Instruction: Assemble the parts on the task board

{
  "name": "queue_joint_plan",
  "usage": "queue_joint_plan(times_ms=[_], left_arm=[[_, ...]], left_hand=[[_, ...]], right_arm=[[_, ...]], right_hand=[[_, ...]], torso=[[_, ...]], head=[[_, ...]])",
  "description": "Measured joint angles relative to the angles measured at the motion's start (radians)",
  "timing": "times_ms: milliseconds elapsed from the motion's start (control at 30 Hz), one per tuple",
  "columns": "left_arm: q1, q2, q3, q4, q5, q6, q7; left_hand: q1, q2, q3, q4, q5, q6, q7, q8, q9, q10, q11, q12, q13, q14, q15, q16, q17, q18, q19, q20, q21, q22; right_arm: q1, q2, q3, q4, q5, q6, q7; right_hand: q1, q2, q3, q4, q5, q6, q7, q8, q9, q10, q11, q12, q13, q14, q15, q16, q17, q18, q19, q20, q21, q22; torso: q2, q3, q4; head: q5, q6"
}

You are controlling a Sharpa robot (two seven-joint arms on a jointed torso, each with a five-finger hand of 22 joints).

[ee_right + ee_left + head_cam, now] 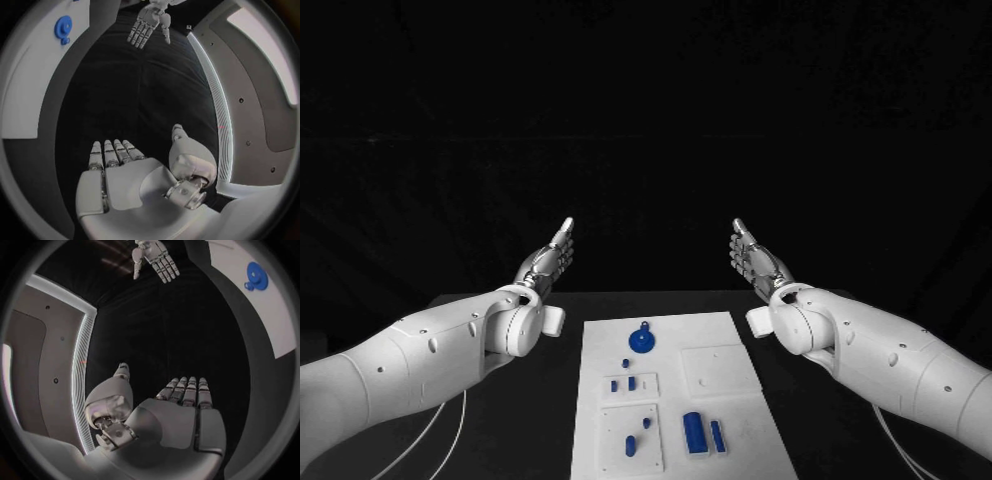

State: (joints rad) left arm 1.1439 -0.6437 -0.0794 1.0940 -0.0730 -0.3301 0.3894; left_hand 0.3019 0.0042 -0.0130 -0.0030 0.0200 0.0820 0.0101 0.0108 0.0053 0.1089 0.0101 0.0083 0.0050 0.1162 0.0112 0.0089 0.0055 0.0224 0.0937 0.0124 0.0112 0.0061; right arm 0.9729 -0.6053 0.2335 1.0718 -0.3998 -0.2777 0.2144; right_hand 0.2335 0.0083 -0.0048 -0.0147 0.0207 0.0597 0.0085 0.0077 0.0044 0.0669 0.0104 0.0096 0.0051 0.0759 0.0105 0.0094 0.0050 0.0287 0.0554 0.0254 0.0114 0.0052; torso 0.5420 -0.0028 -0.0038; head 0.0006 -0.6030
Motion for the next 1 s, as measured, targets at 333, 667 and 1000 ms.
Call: queue_joint_plan(times_ms=[333,667,1000], left_arm=[[-0.063,-0.091,0.053,0.317,0.030,-0.205,0.044],[-0.092,-0.135,0.078,0.466,0.057,-0.365,0.087],[-0.093,-0.137,0.078,0.473,0.069,-0.415,0.105]], left_hand=[[-0.245,-0.003,0.007,0.002,-0.012,-0.063,-0.010,-0.004,-0.003,-0.085,-0.006,-0.004,-0.003,-0.091,-0.008,-0.002,-0.003,-0.015,-0.072,-0.012,-0.004,-0.004],[-0.295,-0.004,0.008,0.003,-0.017,-0.077,-0.010,-0.004,-0.004,-0.104,-0.010,-0.004,-0.004,-0.113,-0.011,-0.005,-0.005,-0.015,-0.090,-0.012,-0.008,-0.005],[-0.295,-0.004,0.008,0.003,-0.017,-0.077,-0.010,-0.004,-0.004,-0.104,-0.010,-0.004,-0.004,-0.113,-0.011,-0.005,-0.005,-0.015,-0.090,-0.012,-0.008,-0.005]], right_arm=[[0.050,-0.114,-0.156,0.320,0.183,-0.225,0.128],[0.075,-0.171,-0.231,0.486,0.335,-0.412,0.236],[0.077,-0.174,-0.234,0.496,0.385,-0.473,0.275]], right_hand=[[-0.189,-0.007,0.004,0.009,-0.014,-0.045,-0.006,-0.002,-0.003,-0.051,-0.009,-0.004,-0.003,-0.055,-0.008,-0.004,-0.003,-0.015,-0.040,-0.022,-0.004,-0.003],[-0.228,-0.008,0.004,0.009,-0.017,-0.056,-0.009,-0.004,-0.004,-0.063,-0.010,-0.004,-0.004,-0.071,-0.010,-0.004,-0.004,-0.015,-0.050,-0.025,-0.008,-0.004],[-0.228,-0.008,0.004,0.009,-0.017,-0.056,-0.009,-0.004,-0.004,-0.063,-0.010,-0.004,-0.004,-0.071,-0.010,-0.004,-0.004,-0.015,-0.050,-0.025,-0.008,-0.004]], torso=[[0.002,0.0026,0.0035],[0.002,0.0029,0.0038],[0.002,0.0029,0.0038]], head=[[0.000,0.003],[-0.001,0.003],[-0.001,0.003]])
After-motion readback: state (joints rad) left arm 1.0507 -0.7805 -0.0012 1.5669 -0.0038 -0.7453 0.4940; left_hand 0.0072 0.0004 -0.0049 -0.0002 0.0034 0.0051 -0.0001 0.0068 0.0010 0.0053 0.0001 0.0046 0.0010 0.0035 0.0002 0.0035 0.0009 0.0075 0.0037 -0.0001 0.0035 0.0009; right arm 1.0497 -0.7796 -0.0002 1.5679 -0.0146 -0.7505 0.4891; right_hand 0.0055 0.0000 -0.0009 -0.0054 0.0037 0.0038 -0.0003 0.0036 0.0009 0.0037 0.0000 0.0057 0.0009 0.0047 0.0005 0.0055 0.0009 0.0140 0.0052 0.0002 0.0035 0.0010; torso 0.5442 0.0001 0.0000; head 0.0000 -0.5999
